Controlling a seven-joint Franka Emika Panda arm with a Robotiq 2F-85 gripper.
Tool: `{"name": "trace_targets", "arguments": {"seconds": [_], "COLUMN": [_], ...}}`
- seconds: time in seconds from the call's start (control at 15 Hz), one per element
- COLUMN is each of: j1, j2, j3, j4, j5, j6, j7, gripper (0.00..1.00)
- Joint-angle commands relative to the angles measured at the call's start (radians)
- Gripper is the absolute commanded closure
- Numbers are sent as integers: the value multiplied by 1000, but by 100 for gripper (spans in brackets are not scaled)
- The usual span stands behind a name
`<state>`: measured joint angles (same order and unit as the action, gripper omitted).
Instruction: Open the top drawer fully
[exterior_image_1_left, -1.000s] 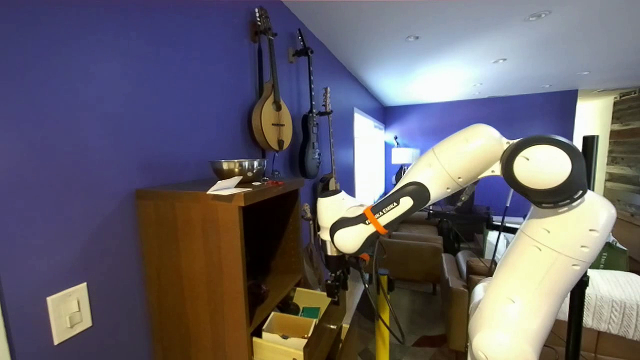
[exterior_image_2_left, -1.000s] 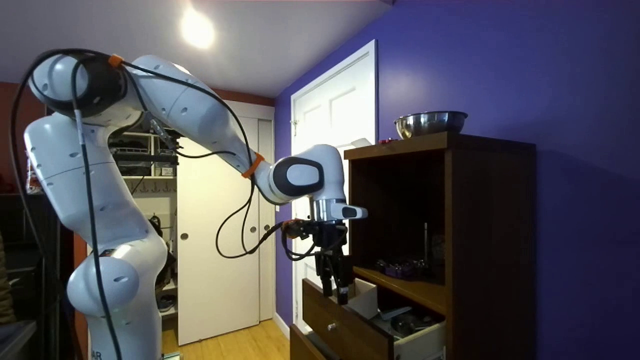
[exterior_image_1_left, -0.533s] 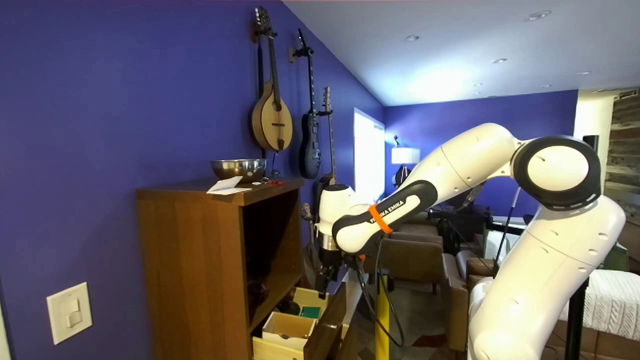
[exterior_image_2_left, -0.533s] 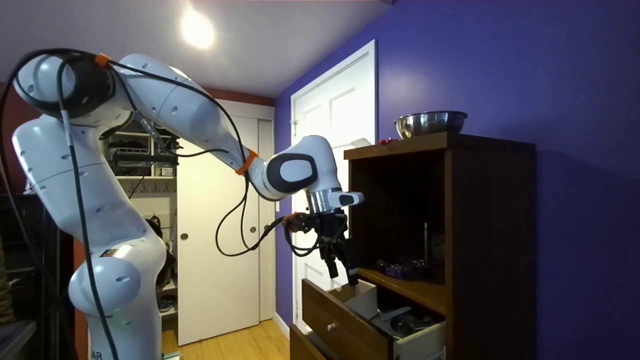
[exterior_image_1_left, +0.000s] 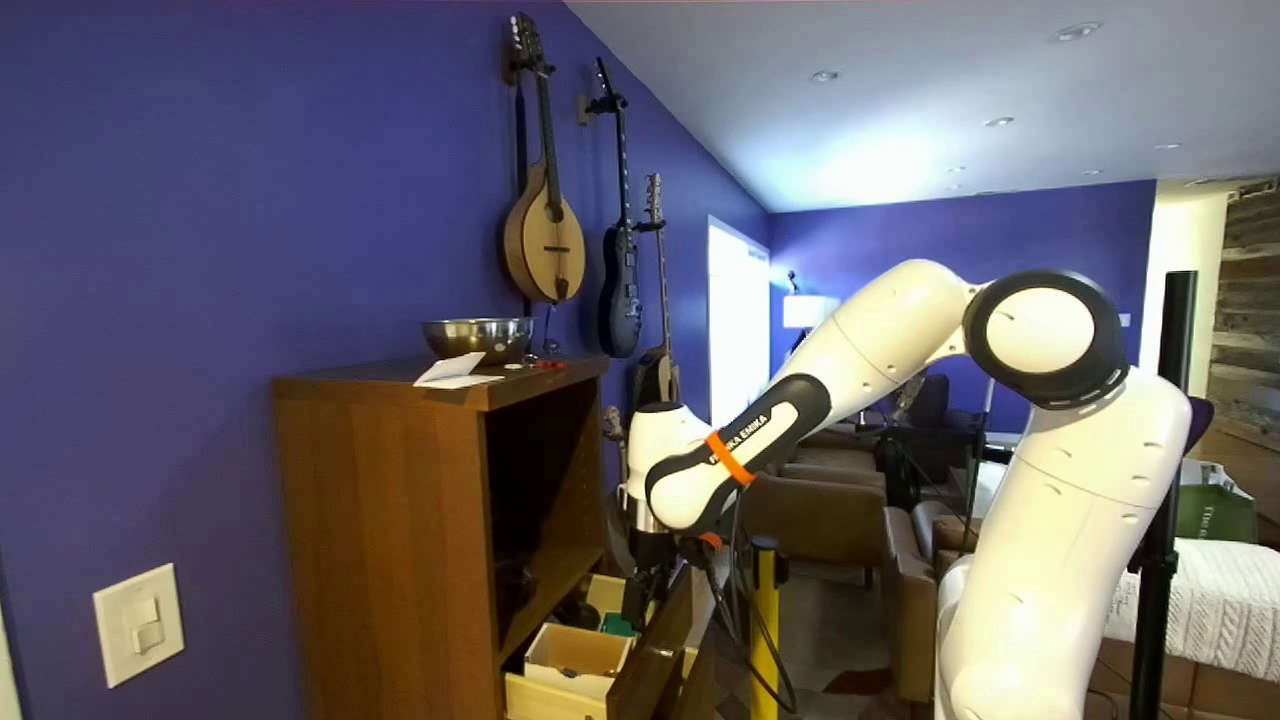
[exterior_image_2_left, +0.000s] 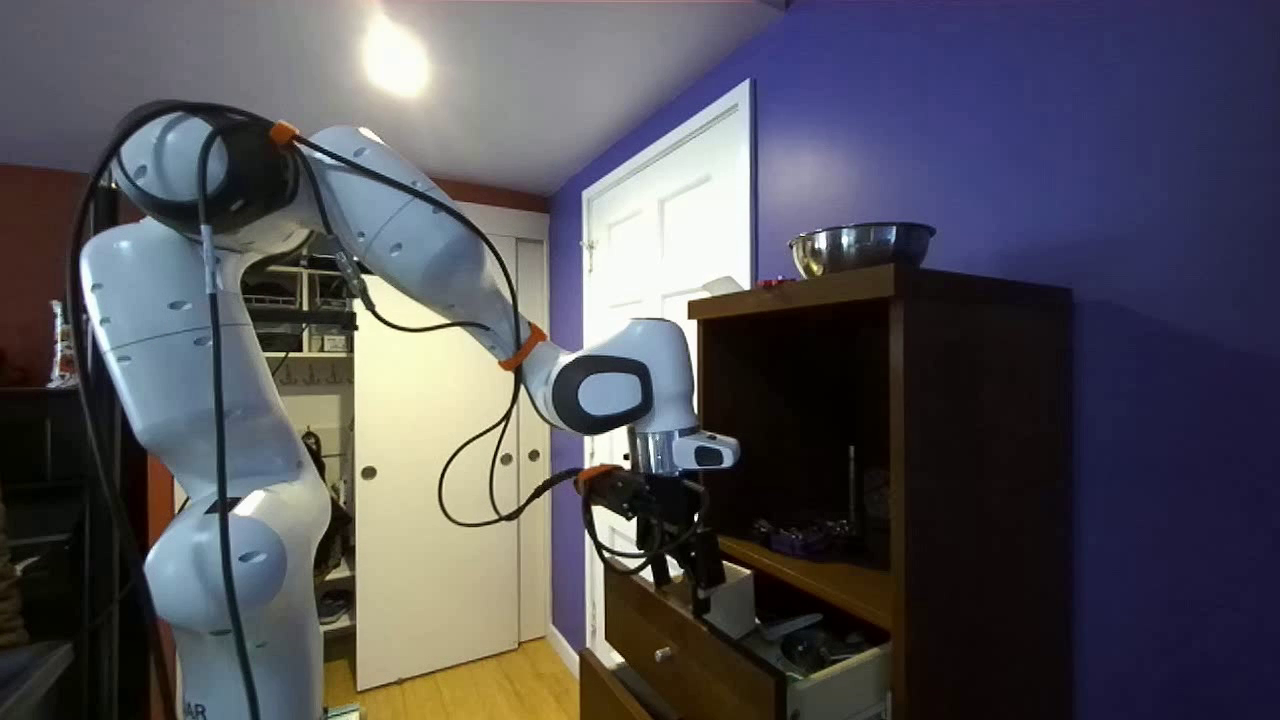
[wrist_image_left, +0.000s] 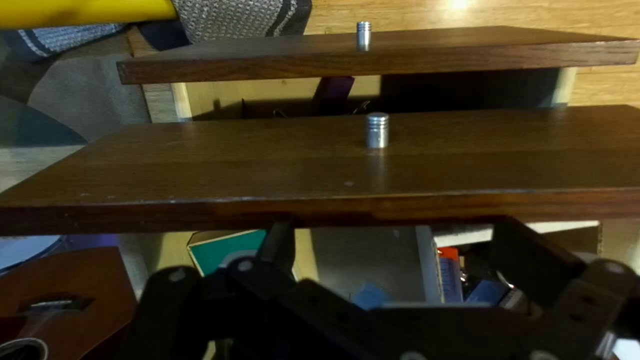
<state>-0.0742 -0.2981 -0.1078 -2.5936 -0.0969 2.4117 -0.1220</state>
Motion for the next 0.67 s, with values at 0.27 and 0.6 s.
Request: {"name": "trace_targets", "arguments": {"seconds": [0.27,0.6], "j1": [-14,-2], "j2": [4,-79], "j3": [-7,-30], "j4": [20,-45], "j5": [-22,37], "j6": [-165,45], "j7": [-67,-105], "gripper": [0,0]}}
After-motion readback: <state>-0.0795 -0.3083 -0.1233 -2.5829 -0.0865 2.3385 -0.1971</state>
